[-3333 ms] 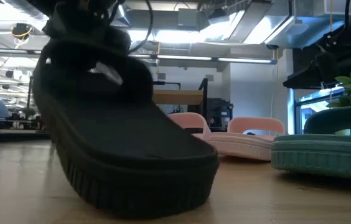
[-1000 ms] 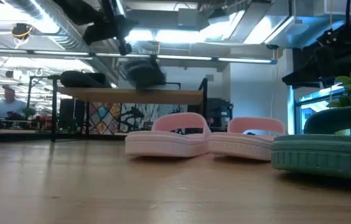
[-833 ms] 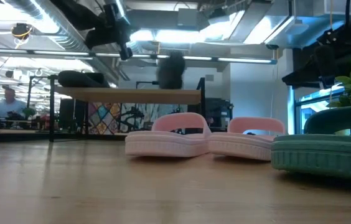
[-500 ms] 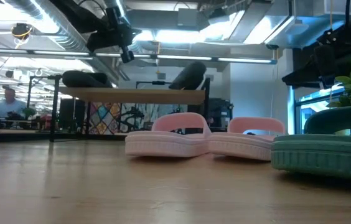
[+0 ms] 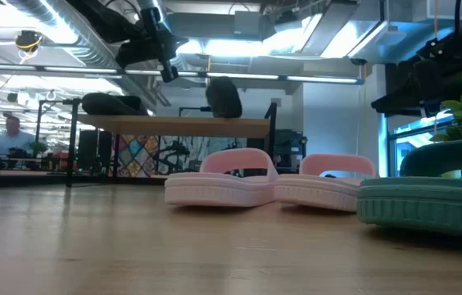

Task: Pick and place slides into the shelf
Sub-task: Put the black slide on the shelf

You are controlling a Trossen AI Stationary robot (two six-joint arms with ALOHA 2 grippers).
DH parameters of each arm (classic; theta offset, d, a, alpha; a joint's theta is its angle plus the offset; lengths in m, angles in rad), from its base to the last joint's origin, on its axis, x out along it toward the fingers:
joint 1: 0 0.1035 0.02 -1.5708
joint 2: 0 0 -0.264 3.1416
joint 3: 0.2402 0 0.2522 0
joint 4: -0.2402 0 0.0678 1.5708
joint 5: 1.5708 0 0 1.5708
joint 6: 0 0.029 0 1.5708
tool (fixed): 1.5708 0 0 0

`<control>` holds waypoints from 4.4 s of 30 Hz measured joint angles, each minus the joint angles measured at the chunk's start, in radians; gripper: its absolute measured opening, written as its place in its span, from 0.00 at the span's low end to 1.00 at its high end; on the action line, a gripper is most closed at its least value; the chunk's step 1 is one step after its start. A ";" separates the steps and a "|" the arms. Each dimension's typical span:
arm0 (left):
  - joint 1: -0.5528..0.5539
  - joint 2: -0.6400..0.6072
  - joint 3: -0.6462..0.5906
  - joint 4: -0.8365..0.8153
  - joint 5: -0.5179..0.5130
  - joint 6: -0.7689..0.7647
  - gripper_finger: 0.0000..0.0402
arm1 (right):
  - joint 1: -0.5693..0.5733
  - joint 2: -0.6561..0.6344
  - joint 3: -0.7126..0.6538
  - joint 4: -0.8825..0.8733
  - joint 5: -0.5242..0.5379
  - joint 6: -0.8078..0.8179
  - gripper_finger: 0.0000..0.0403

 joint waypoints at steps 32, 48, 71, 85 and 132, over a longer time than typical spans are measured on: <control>-0.436 -0.253 0.206 -0.314 -0.824 0.450 0.00 | 0.000 0.000 0.000 -0.002 0.000 -0.008 0.51; -0.899 -0.255 -0.099 -0.224 -1.138 0.473 0.00 | 0.000 0.000 0.000 -0.005 0.000 -0.061 0.51; -1.154 -0.255 -0.155 -0.083 -1.685 0.559 0.36 | 0.000 0.000 0.000 -0.033 0.000 -0.059 0.51; -0.998 -0.237 -0.153 -0.309 -2.266 0.525 0.38 | 0.000 0.000 0.000 -0.032 0.000 -0.050 0.51; -0.815 -0.064 -0.155 -0.398 -2.343 0.692 0.29 | 0.000 0.000 0.000 -0.031 0.000 0.023 0.51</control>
